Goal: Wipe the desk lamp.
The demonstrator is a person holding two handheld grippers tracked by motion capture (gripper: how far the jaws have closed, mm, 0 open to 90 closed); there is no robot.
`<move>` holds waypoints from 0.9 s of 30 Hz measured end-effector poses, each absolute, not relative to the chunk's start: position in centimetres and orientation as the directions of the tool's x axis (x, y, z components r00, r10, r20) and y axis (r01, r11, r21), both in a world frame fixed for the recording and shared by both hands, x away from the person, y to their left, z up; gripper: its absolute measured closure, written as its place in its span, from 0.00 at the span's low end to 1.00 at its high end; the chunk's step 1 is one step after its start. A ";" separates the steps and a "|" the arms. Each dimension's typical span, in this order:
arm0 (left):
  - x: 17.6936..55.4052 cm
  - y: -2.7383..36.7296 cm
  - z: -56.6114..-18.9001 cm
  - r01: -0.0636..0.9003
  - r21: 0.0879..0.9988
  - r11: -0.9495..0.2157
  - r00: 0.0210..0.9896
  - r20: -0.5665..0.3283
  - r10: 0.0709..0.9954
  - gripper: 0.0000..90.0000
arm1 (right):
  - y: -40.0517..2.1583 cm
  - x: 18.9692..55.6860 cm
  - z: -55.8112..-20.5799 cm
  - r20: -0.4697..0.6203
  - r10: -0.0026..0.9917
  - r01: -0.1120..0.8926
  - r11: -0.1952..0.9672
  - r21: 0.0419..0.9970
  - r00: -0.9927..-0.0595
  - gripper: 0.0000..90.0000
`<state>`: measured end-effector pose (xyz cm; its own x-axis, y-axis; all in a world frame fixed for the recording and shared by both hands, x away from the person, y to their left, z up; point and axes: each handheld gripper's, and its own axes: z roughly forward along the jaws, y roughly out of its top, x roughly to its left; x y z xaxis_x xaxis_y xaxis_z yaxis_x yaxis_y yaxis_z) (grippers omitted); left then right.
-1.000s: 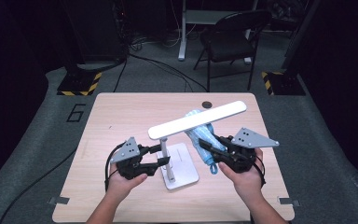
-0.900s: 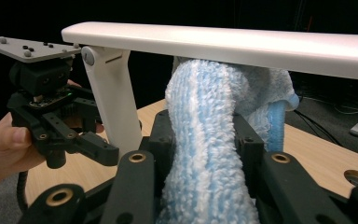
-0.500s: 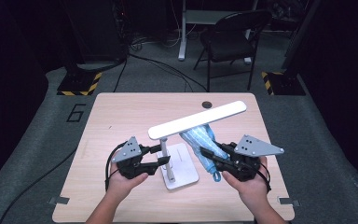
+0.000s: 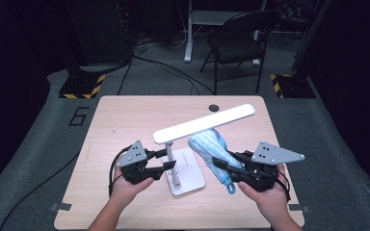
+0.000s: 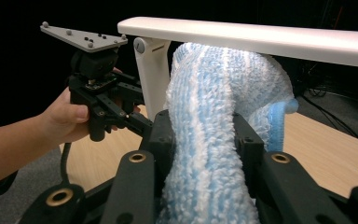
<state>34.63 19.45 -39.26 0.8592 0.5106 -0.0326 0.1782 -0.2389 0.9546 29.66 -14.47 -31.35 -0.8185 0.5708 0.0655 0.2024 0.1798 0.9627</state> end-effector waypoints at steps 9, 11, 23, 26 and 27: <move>34.6 19.4 -39.3 0.178 0.955 -0.239 0.859 -0.032 0.511 0.58 | -15.5 28.4 -30.3 0.059 0.554 0.172 0.155 0.973 -0.831 0.75; 34.6 19.4 -39.3 0.179 0.954 -0.242 0.860 -0.032 0.510 0.58 | -15.6 28.2 -29.9 0.056 0.551 0.165 0.150 0.975 -0.833 0.75; 34.7 19.4 -39.4 0.179 0.956 -0.233 0.860 -0.037 0.509 0.58 | -15.7 28.5 -27.5 0.048 0.545 0.159 0.158 0.975 -0.837 0.75; 34.7 19.4 -39.4 0.178 0.957 -0.230 0.858 -0.036 0.512 0.58 | -15.8 28.8 -26.9 0.066 0.548 0.177 0.152 0.972 -0.834 0.75; 34.7 19.3 -39.4 0.176 0.957 -0.231 0.859 -0.034 0.511 0.58 | -15.8 28.9 -26.7 0.062 0.546 0.170 0.150 0.974 -0.835 0.75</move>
<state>34.66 19.35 -39.44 0.8591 0.5107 -0.0344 0.1757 -0.2311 0.9569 28.93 -15.77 -26.68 -0.8354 0.5462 0.0618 0.1703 0.1502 0.9739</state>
